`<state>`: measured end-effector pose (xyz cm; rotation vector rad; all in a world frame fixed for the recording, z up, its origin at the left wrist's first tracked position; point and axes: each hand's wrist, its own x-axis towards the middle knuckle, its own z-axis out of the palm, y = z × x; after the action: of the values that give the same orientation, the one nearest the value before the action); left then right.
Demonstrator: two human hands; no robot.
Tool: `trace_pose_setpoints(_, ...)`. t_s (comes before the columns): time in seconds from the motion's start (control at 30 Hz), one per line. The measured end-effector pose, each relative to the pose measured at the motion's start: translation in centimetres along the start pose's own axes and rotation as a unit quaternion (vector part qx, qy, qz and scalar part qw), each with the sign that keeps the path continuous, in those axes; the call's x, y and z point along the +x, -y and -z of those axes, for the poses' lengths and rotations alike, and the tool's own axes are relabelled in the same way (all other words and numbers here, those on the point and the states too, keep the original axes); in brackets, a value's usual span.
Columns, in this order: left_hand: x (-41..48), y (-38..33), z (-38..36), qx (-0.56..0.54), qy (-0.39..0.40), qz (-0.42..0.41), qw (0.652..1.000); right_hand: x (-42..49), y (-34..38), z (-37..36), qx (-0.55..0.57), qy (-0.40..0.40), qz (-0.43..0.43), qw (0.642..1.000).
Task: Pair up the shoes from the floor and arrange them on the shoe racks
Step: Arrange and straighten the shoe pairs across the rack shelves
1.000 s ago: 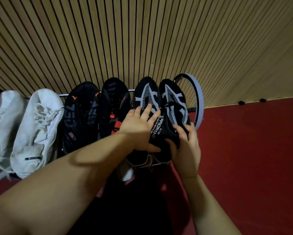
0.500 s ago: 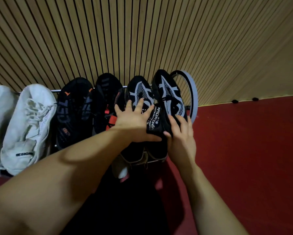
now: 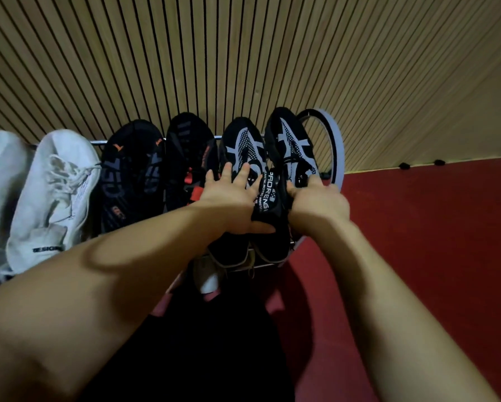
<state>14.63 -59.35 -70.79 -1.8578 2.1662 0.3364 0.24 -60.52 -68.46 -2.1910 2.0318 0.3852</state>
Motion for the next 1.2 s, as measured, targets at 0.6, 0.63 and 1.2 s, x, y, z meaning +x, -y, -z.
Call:
trace_pose_setpoints(0.6,0.2,2.5,-1.1,0.007,-0.072,-0.070,0.995,10.9,1.1,-0.5,0.067,-0.001,0.131,0.989)
trace_pose_setpoints(0.63,0.3,2.5,-1.0,0.009,-0.068,-0.072,0.995,10.8,0.9,-0.6,0.083,-0.004,0.134,0.987)
trace_pose_setpoints(1.2,-1.5,3.3,0.3,0.050,-0.104,-0.059,0.992,4.9,0.8,-2.4,0.066,-0.080,0.043,0.994)
